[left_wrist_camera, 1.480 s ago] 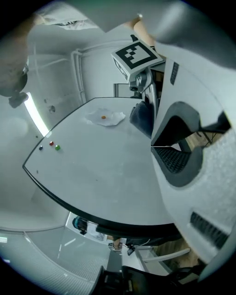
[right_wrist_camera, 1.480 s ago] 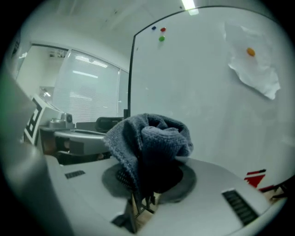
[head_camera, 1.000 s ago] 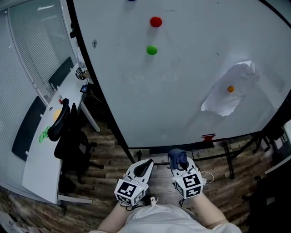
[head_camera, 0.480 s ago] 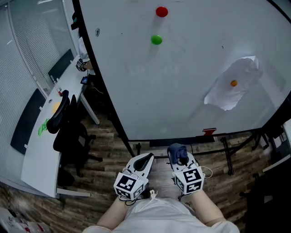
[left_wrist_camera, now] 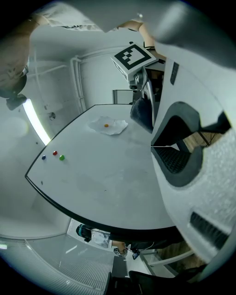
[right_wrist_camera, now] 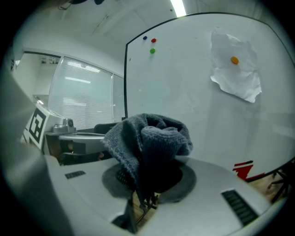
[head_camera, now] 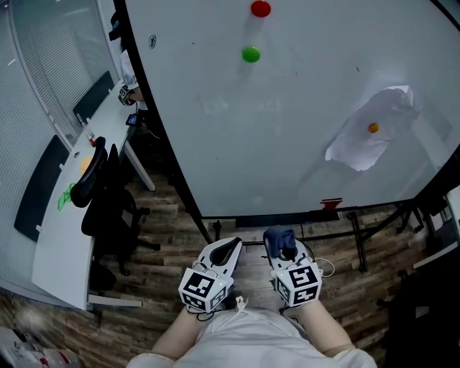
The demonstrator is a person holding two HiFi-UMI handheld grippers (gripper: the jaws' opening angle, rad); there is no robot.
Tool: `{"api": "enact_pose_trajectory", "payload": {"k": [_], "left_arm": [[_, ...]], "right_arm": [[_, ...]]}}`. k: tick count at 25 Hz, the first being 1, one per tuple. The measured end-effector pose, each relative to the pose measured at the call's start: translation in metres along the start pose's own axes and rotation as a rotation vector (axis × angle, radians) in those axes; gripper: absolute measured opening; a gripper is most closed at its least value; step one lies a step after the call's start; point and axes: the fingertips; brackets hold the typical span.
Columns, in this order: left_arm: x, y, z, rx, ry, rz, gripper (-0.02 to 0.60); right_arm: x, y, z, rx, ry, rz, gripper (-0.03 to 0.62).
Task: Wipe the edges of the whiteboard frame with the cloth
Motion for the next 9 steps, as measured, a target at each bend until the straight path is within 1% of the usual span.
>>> {"api": "enact_pose_trajectory", "payload": {"k": [5, 9], "left_arm": [[-0.0042, 0.0014, 0.0032, 0.005, -0.002, 0.016, 0.02], [-0.0047, 0.0052, 0.0055, 0.004, -0.006, 0.019, 0.02]], "right_arm": [[-0.0057, 0.0056, 0.0059, 0.012, 0.006, 0.013, 0.075], [-0.0037, 0.0101, 0.0081, 0.024, 0.032, 0.006, 0.075]]}}
Point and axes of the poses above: the fingertips, and each gripper's own axes: y forward along the fingers, z to its left, x out of its top, and after that the axes turned 12 degrees about z, right-handed
